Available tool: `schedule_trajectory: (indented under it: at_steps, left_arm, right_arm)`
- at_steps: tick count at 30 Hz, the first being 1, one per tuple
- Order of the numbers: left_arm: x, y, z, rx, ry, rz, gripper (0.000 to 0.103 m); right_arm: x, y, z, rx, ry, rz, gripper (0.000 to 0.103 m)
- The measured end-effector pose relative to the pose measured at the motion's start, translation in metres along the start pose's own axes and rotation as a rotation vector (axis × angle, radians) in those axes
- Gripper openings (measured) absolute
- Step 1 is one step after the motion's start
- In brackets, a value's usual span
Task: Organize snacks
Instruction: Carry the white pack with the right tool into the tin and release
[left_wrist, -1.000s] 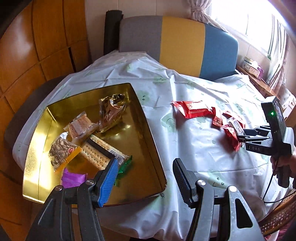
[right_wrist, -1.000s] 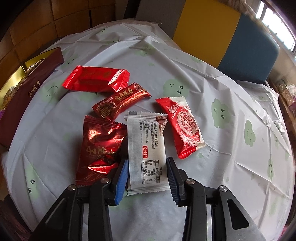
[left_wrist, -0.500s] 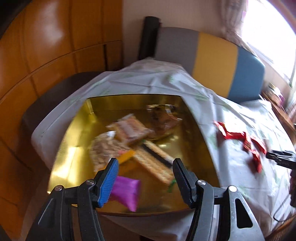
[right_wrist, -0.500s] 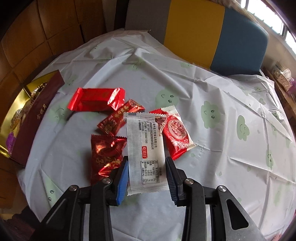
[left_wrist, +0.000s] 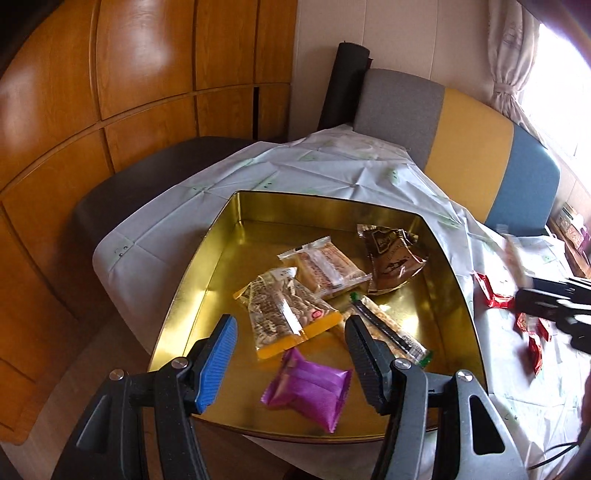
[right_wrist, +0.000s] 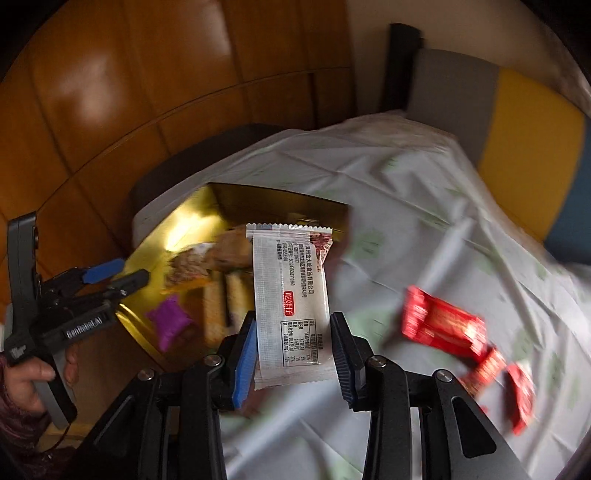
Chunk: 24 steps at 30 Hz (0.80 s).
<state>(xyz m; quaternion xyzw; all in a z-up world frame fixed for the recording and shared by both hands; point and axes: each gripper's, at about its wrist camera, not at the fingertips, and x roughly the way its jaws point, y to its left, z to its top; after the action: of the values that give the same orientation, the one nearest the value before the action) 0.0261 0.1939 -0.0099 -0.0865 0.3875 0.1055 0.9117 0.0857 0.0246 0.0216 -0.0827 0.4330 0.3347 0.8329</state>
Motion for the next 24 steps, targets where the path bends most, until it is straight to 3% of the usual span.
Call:
schedule_trajectory:
  at_steps: [5,12,16,22,24]
  left_arm:
    - [0.003,0.008,-0.002,-0.011,0.007,0.005,0.062]
    - [0.011,0.017,-0.007,-0.027,0.031,0.008,0.062]
    - [0.014,0.014,-0.008,-0.02,0.038,0.0,0.062]
    - [0.01,0.01,-0.008,-0.008,0.025,-0.004,0.062]
    - [0.008,0.009,-0.007,-0.005,0.019,-0.004,0.062]
  right_arm:
    - [0.055,0.032,0.015,-0.071,0.114,0.007,0.039]
    - [0.095,0.036,0.011,-0.079,0.214,-0.042,0.04]
    - [0.097,0.037,0.007,-0.094,0.207,-0.054,0.042]
    - [0.071,0.035,0.003,-0.093,0.127,-0.052,0.068]
    - [0.058,0.032,0.002,-0.095,0.089,-0.058,0.068]
